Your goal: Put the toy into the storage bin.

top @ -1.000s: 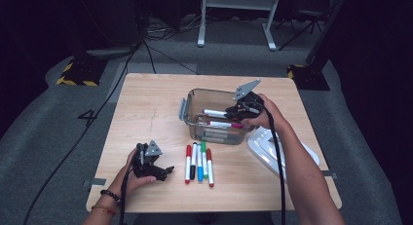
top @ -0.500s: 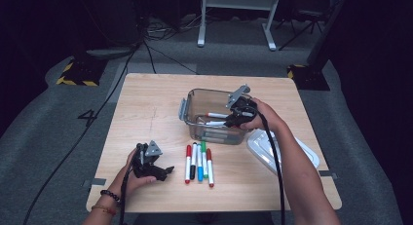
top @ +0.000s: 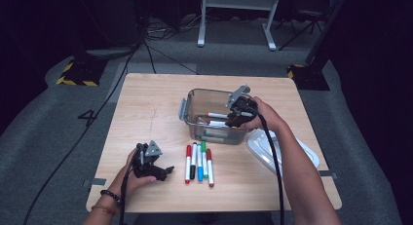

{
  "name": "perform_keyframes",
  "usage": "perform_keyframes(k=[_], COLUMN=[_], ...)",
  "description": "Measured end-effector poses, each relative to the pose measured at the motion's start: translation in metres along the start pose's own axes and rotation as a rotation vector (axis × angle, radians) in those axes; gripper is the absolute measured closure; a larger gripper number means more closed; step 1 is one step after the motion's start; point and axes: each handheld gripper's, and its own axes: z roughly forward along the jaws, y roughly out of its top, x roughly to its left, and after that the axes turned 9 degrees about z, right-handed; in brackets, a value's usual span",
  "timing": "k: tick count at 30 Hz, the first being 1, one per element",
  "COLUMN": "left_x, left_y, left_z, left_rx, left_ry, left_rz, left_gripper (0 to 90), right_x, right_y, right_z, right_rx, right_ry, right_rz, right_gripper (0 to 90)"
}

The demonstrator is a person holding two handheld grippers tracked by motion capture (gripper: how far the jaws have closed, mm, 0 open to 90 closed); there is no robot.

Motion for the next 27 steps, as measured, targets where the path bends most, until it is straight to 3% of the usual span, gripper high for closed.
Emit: perform_keyframes(k=[6,8,13,18,21,27], left_x=[0.000,0.000,-0.001,-0.001,-0.001,-0.001], left_y=[0.000,0.000,0.000,0.000,0.000,0.000], left_z=[0.000,0.000,0.000,0.000,0.000,0.000], left_rx=[0.000,-0.002,-0.001,-0.001,-0.002,-0.003], left_ry=[0.000,0.000,0.003,0.003,0.006,0.007], left_rz=[0.000,-0.004,-0.007,-0.008,-0.011,-0.010], left_gripper=[5.8,5.8,5.9,5.9,5.9,5.9], right_x=[0.002,0.006,0.018,0.031,0.041,0.061], right_y=[-0.009,-0.014,-0.026,-0.041,-0.054,-0.074], right_z=[-0.026,-0.039,-0.065,-0.087,-0.095,-0.101], right_rx=[-0.202,-0.264,-0.336,-0.412,-0.463,-0.501], right_ry=[-0.009,-0.033,-0.094,-0.112,-0.125,-0.142], right_rz=[0.071,0.103,0.136,0.162,0.185,0.204], right_gripper=[53.0,49.0,47.1,40.6,37.6,35.4])
